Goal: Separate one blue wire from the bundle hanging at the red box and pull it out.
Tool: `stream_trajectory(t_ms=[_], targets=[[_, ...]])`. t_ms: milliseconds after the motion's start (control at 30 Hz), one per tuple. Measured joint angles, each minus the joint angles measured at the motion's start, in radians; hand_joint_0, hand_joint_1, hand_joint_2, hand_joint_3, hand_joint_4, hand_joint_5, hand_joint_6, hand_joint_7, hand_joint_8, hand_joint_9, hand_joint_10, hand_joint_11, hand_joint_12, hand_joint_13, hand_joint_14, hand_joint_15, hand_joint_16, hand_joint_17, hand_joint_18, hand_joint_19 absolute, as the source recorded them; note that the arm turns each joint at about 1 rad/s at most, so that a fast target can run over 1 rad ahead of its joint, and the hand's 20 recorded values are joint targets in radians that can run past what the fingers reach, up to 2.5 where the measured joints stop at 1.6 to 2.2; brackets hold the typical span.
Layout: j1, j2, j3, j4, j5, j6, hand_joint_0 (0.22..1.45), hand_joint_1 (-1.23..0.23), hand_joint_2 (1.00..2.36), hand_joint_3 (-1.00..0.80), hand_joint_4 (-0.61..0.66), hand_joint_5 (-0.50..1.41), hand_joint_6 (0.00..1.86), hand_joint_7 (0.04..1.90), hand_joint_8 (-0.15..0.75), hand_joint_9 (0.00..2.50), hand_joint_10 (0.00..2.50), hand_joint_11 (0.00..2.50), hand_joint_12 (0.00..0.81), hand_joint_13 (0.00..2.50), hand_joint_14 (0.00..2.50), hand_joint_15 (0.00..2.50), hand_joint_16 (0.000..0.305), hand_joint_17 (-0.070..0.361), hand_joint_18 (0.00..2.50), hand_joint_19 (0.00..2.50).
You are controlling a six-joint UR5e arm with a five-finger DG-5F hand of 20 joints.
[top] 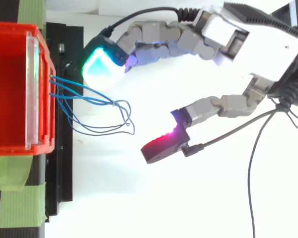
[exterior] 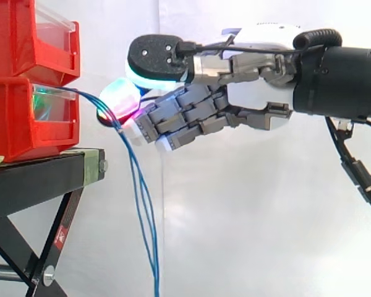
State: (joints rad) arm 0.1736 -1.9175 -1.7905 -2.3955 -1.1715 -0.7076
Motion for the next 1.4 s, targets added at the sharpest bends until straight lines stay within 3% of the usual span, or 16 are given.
stream_trajectory(t_ms=[267, 633, 767, 933, 1400], targets=[[0.013, -0.04, 0.0, 0.054, 0.004, 0.005, 0.56, -0.7, 1.0, -0.5, 0.3, -0.16, 0.5, 0.87, 0.328, 0.67, 0.01, 0.33, 0.392, 0.58, 0.01, 0.35, 0.053, 0.12, 0.54, 0.39], [0.029, -0.045, 0.0, 0.047, 0.006, 0.001, 0.57, -0.69, 1.0, -0.5, 0.31, -0.16, 0.5, 0.87, 0.326, 0.68, 0.01, 0.33, 0.391, 0.6, 0.01, 0.35, 0.053, 0.119, 0.55, 0.4], [0.032, -0.073, 0.0, 0.047, 0.009, 0.009, 0.58, -0.69, 1.0, -0.5, 0.31, -0.16, 0.5, 0.89, 0.326, 0.69, 0.01, 0.34, 0.388, 0.61, 0.01, 0.36, 0.053, 0.118, 0.56, 0.41], [0.033, -0.098, 0.0, 0.051, 0.009, 0.035, 0.58, -0.69, 1.0, -0.5, 0.31, -0.16, 0.5, 0.89, 0.325, 0.69, 0.01, 0.35, 0.391, 0.61, 0.01, 0.36, 0.052, 0.118, 0.57, 0.41], [0.025, -0.102, -0.001, 0.041, -0.01, 0.086, 0.59, -0.68, 1.0, -0.49, 0.31, -0.15, 0.5, 0.98, 0.325, 0.7, 0.01, 0.37, 0.392, 0.63, 0.01, 0.38, 0.052, 0.117, 0.58, 0.41]])
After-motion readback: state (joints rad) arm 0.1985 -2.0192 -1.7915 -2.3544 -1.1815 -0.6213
